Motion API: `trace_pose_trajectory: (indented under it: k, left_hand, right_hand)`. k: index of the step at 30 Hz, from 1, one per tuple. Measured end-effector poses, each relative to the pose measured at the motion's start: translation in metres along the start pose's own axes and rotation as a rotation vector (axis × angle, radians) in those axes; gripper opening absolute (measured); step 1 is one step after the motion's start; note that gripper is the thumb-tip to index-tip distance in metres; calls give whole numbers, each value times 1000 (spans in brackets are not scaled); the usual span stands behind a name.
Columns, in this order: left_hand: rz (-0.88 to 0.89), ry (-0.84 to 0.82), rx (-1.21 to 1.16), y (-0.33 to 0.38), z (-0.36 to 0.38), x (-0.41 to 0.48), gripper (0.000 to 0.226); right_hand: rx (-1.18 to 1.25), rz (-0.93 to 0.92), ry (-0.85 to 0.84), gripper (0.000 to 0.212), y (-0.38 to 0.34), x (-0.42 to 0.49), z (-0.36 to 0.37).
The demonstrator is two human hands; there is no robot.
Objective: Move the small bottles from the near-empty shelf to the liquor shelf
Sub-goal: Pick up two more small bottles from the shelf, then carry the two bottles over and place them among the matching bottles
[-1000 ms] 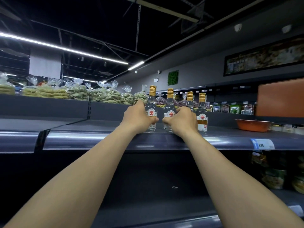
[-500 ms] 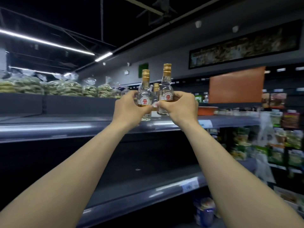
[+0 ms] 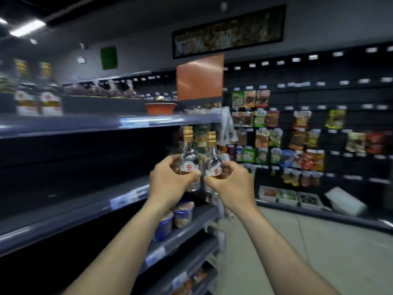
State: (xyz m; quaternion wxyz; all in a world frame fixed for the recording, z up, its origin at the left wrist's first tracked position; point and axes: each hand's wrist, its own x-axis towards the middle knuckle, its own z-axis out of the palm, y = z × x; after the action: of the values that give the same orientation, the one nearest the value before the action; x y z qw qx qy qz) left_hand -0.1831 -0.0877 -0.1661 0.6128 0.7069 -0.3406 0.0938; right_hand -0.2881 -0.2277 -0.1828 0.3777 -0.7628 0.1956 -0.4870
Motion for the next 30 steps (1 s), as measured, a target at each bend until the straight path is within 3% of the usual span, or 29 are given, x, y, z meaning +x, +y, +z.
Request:
trace_pose_trajectory:
  k: [12, 18, 21, 30]
  left_hand:
    - [-168, -378, -137, -48, 294, -55, 45]
    - [-285, -577, -182, -89, 474, -68, 69]
    - [-341, -700, -212, -101, 568, -69, 69]
    - [-251, -953, -140, -75, 795, -78, 56]
  right_hand:
    - [-182, 366, 194, 31, 236, -12, -167]
    - [-345, 550, 267, 28, 374, 12, -251]
    - [-420, 619, 283, 34, 439, 35, -294]
    - [-442, 789, 440, 39, 575, 81, -436]
